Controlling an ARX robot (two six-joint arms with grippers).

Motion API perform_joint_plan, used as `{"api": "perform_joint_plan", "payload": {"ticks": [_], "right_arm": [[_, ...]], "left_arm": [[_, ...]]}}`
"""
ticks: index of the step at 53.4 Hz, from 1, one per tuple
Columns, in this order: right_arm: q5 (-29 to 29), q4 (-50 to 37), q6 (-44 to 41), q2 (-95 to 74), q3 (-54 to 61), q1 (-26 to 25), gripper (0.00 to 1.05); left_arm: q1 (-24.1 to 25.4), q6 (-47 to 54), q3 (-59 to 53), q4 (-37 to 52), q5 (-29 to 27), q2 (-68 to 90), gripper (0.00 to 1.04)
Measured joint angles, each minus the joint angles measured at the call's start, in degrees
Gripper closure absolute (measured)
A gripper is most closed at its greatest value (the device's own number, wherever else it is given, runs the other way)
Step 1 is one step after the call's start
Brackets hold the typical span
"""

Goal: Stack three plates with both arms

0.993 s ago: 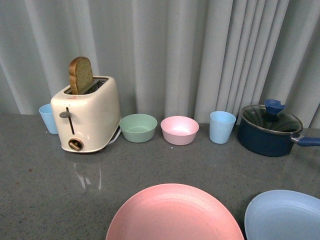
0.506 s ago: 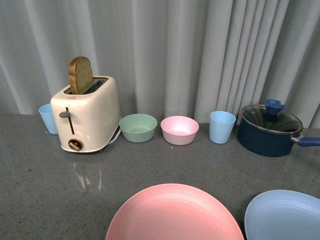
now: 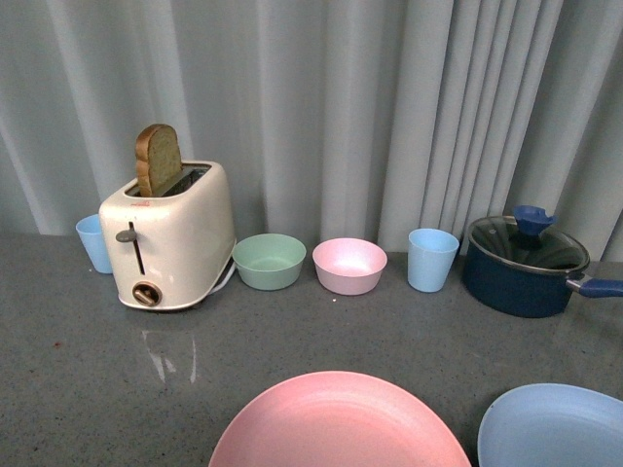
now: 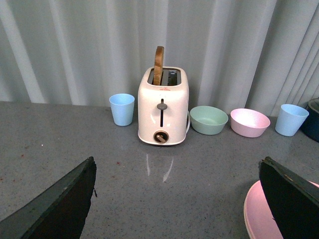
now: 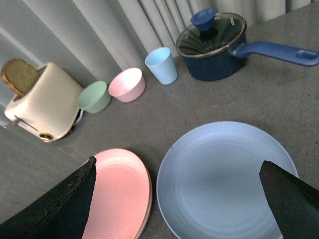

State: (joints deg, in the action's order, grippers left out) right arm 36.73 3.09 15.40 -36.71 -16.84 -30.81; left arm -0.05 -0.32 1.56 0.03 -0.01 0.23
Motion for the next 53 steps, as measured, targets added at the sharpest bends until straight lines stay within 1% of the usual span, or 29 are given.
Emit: {"api": "perform_joint_plan", "payload": {"ticks": [1, 2, 3, 5, 8, 10, 12, 17, 24, 29, 38, 53], "right_arm": [[2.0, 0.0, -1.1, -2.9, -1.1, -2.6, 0.07], [2.8, 0.0, -1.4, -4.4, -1.7, -3.9, 0.07], [4.3, 0.4, -2.5, -7.3, -2.8, -6.3, 0.07], [5.2, 1.9, -5.7, -13.1, -4.9, -10.6, 0.07], [4.0, 3.9, -9.5, -19.8, -7.2, -14.3, 0.07], [1.4, 4.0, -13.5, -24.9, -8.4, -15.8, 0.07], [-1.5, 3.5, -16.8, -29.3, -9.4, -16.3, 0.07], [-7.1, -0.3, -25.0, -37.6, -10.8, -15.7, 0.07], [-8.7, -3.4, -31.2, -45.9, -13.0, -13.6, 0.07], [-11.3, -6.2, -34.4, -51.8, -14.6, -11.4, 0.07], [-14.7, -9.4, -35.8, -60.9, -16.4, -8.0, 0.07], [-14.6, -12.5, -33.3, -69.5, -19.2, -2.9, 0.07]], "left_arm": [[0.0, 0.0, 0.0, 0.0, 0.0, 0.0, 0.07], [0.0, 0.0, 0.0, 0.0, 0.0, -0.1, 0.07], [0.0, 0.0, 0.0, 0.0, 0.0, -0.1, 0.07], [0.0, 0.0, 0.0, 0.0, 0.0, 0.0, 0.07], [0.0, 0.0, 0.0, 0.0, 0.0, 0.0, 0.07], [0.0, 0.0, 0.0, 0.0, 0.0, 0.0, 0.07], [0.0, 0.0, 0.0, 0.0, 0.0, 0.0, 0.07], [0.0, 0.0, 0.0, 0.0, 0.0, -0.1, 0.07], [0.0, 0.0, 0.0, 0.0, 0.0, 0.0, 0.07], [0.0, 0.0, 0.0, 0.0, 0.0, -0.1, 0.07], [0.0, 0.0, 0.0, 0.0, 0.0, -0.1, 0.07], [0.0, 0.0, 0.0, 0.0, 0.0, -0.1, 0.07]]}}
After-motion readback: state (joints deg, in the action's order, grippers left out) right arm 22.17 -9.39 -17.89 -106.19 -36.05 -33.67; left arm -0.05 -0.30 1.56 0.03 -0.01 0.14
